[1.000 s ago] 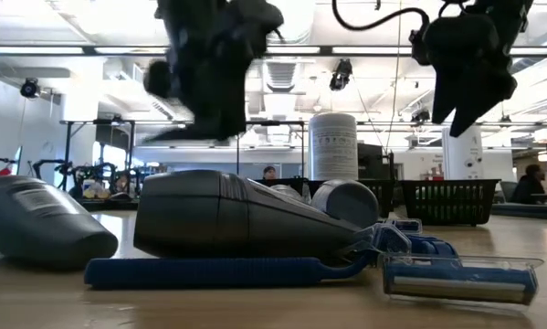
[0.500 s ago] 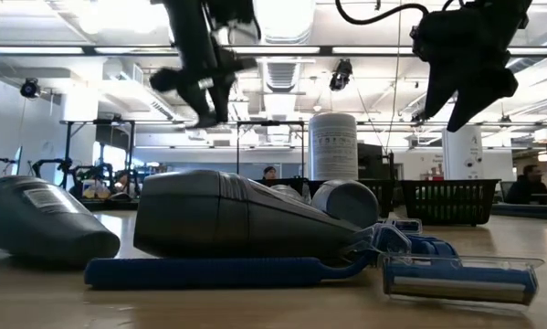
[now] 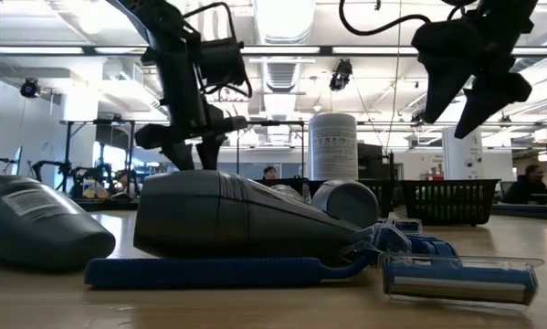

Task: Pick & Place Travel size toiletries
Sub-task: Put the blue shave cream into the left black bin, then put the gray deodorant into the middle left black bin

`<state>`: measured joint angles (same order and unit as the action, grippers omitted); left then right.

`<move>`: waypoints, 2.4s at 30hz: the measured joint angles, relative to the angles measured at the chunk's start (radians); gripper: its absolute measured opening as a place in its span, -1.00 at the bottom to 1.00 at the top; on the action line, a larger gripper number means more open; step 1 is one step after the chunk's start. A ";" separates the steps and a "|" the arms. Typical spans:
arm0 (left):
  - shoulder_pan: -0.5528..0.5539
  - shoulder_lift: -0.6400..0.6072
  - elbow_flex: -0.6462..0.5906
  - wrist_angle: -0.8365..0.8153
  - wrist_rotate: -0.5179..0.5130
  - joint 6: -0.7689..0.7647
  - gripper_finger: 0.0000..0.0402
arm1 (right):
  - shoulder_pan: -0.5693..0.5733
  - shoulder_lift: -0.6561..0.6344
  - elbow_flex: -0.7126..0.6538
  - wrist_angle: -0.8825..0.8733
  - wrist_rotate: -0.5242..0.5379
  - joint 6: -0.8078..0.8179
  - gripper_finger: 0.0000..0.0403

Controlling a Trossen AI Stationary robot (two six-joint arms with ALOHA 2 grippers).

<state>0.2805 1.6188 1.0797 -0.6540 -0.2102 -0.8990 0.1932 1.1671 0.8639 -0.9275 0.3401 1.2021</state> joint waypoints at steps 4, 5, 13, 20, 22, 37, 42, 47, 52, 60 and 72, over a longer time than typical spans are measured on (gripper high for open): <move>-0.001 -0.005 0.013 0.007 0.000 0.005 0.01 | 0.000 0.000 -0.004 0.000 0.000 0.019 0.78; -0.001 -0.005 0.022 0.009 0.000 0.006 0.05 | 0.000 0.000 -0.004 0.000 0.000 0.022 0.78; -0.067 -0.017 0.117 0.069 0.156 0.217 0.26 | 0.001 0.000 -0.004 0.000 0.000 0.020 0.73; -0.324 -0.018 0.171 0.070 0.228 0.518 0.22 | 0.001 0.000 -0.004 0.001 -0.009 0.000 0.63; -0.396 -0.018 0.170 0.071 0.216 0.506 0.22 | 0.001 0.000 -0.004 0.001 -0.021 0.000 0.63; -0.811 0.021 0.159 0.041 0.177 0.482 0.21 | 0.001 0.001 -0.004 0.008 -0.080 -0.112 0.78; -0.861 0.079 0.159 -0.005 0.141 0.472 0.26 | 0.001 0.001 -0.010 0.023 -0.087 -0.111 0.74; -0.865 0.115 0.159 -0.064 0.130 0.494 0.44 | 0.001 0.001 -0.010 0.023 -0.091 -0.101 0.65; -0.865 0.139 0.159 -0.101 0.148 0.586 0.65 | 0.001 0.001 -0.010 0.026 -0.091 -0.098 0.57; -0.847 0.217 0.158 -0.102 0.189 0.661 0.72 | 0.001 0.001 -0.018 0.028 -0.080 -0.076 0.46; -0.833 0.250 0.158 -0.102 0.231 0.667 0.29 | 0.001 0.001 -0.019 0.028 -0.078 -0.076 0.33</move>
<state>-0.5523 1.8687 1.2377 -0.7559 0.0212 -0.2317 0.1944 1.1679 0.8448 -0.8998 0.2623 1.1259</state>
